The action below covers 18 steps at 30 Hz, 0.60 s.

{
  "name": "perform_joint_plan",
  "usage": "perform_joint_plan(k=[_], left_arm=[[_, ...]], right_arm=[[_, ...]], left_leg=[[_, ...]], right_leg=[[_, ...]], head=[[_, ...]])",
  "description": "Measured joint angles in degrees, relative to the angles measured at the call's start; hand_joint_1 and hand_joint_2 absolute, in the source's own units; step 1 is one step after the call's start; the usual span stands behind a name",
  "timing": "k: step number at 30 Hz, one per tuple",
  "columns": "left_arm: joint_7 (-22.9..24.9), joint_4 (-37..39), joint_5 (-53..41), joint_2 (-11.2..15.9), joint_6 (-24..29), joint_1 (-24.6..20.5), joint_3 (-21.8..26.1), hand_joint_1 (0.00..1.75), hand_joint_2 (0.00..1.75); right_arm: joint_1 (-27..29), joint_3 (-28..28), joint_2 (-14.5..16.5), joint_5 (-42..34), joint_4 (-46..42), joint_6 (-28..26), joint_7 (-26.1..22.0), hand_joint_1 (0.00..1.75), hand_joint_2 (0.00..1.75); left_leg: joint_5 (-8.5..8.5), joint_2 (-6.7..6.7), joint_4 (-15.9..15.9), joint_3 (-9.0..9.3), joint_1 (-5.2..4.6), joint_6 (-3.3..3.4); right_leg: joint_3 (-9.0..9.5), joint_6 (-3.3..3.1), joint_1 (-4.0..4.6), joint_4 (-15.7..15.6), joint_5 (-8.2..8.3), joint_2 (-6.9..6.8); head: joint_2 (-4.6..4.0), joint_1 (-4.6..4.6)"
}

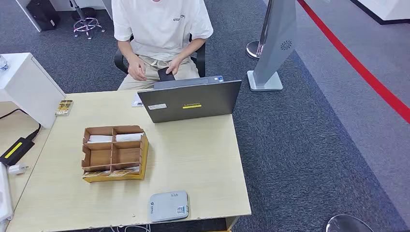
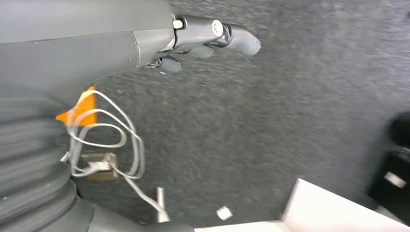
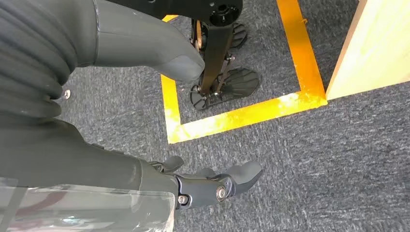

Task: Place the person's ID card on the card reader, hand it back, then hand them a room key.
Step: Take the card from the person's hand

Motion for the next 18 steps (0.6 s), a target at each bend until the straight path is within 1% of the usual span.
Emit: perform_joint_plan(k=[2, 4, 7, 10, 12, 14, 18], left_arm=[[-1.6, 0.0, -0.2, 0.1, -1.2, 0.0, 0.4, 0.00, 1.75], [-4.0, -1.2, -2.4, 0.1, -4.8, 0.0, 1.5, 0.00, 1.75], [-5.0, -9.0, -10.0, -1.6, -14.4, -0.6, 6.5, 0.00, 1.75], [-5.2, -18.1, -12.3, -3.7, -21.1, -1.5, 12.0, 0.00, 1.75], [-5.2, -25.5, -13.1, -6.0, -25.9, -1.7, 13.8, 0.00, 1.75], [-5.3, -33.5, -14.4, -8.9, -30.1, -2.2, 14.5, 0.00, 1.75], [-5.2, -46.8, -16.8, -14.6, -34.3, -4.0, 14.6, 0.00, 1.75]], right_arm=[[0.0, -0.1, 0.0, 0.0, 0.0, -0.1, 0.0, 0.00, 1.75], [0.0, -0.4, 0.0, 0.1, 0.0, -0.6, -0.1, 0.00, 1.75], [0.0, -1.3, 0.0, -0.1, 0.0, -1.3, -0.1, 0.00, 1.75], [0.1, -2.2, 0.1, -0.3, 0.0, -1.3, -0.2, 0.00, 1.75], [0.3, -2.6, 0.2, -0.3, 0.0, -1.3, -0.6, 0.00, 1.75], [0.3, -3.1, 0.4, -0.4, 0.0, -1.3, -0.8, 0.00, 1.75], [0.1, -3.6, 0.8, -0.3, 0.0, -1.5, -0.9, 0.00, 1.75]], left_leg=[[0.00, 0.00, 0.0, 0.00, 0.01, 0.00], [0.00, 0.01, 0.0, 0.01, 0.02, 0.00], [0.00, 0.01, 0.0, -0.04, 0.05, 0.00], [-0.01, 0.11, 0.0, -0.04, 0.02, -0.01], [-0.01, 0.13, 0.1, -0.08, 0.02, 0.00], [0.00, 0.03, 0.1, -0.15, 0.01, 0.00], [0.02, -0.13, 0.2, -0.26, 0.01, 0.02]], right_leg=[[0.00, 0.00, 0.00, 0.0, 0.00, 0.00], [-0.04, 0.00, 0.00, 0.0, 0.00, 0.01], [-0.11, 0.00, 0.01, 0.0, 0.00, 0.00], [-0.07, -0.01, 0.01, 0.0, 0.01, 0.07], [-0.13, 0.00, 0.01, 0.0, 0.02, 0.08], [-0.19, 0.01, 0.01, 0.0, 0.01, 0.00], [-0.14, 0.06, 0.00, 0.1, 0.05, -0.13]], head=[[0.00, 0.01], [0.00, 0.01], [0.00, 0.04], [0.00, -0.07], [0.00, -0.10], [0.00, -0.03], [0.00, -0.03]])
